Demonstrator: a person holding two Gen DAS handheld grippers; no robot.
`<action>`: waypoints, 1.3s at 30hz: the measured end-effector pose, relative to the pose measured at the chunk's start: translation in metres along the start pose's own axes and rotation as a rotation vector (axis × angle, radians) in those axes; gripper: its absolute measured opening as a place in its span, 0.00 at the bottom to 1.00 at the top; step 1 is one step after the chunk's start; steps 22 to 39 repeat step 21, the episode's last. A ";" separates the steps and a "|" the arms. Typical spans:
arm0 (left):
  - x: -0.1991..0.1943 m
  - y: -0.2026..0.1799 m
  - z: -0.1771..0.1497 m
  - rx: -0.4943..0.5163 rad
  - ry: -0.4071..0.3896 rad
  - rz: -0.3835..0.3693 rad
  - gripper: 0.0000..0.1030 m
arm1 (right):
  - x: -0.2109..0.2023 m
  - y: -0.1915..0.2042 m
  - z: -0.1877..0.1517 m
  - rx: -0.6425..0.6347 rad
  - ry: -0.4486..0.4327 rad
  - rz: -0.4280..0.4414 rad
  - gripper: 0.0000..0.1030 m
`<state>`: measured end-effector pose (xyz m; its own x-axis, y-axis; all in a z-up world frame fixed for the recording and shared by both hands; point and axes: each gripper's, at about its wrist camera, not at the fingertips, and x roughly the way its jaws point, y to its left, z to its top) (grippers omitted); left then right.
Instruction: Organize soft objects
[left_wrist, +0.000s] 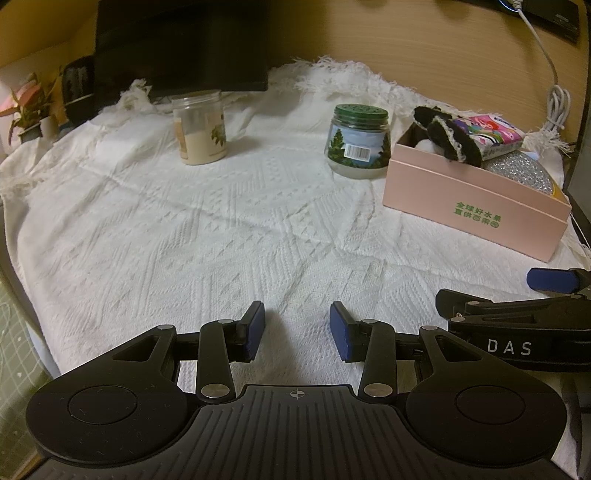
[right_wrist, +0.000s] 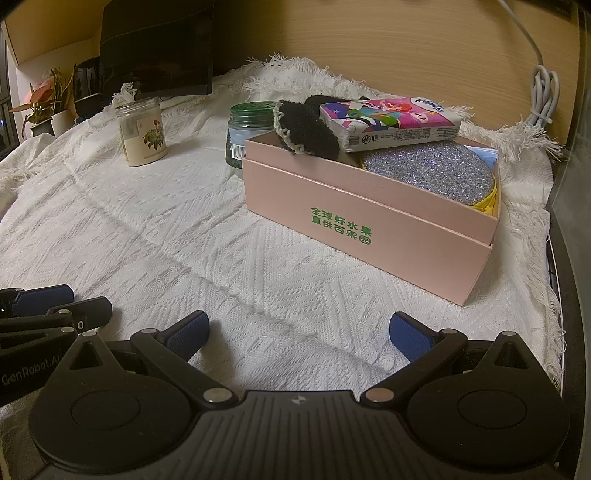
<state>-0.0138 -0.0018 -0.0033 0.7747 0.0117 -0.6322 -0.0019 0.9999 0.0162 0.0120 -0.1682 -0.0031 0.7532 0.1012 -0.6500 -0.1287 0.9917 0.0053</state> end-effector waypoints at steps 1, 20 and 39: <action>0.000 0.000 0.000 -0.001 0.000 0.001 0.42 | 0.000 0.000 0.000 0.000 0.000 0.000 1.00; -0.001 -0.002 -0.002 0.008 -0.012 0.011 0.42 | 0.001 0.000 0.000 0.000 0.000 0.000 1.00; -0.001 -0.002 -0.002 0.013 -0.011 0.009 0.42 | 0.001 0.000 0.000 0.000 0.000 0.000 1.00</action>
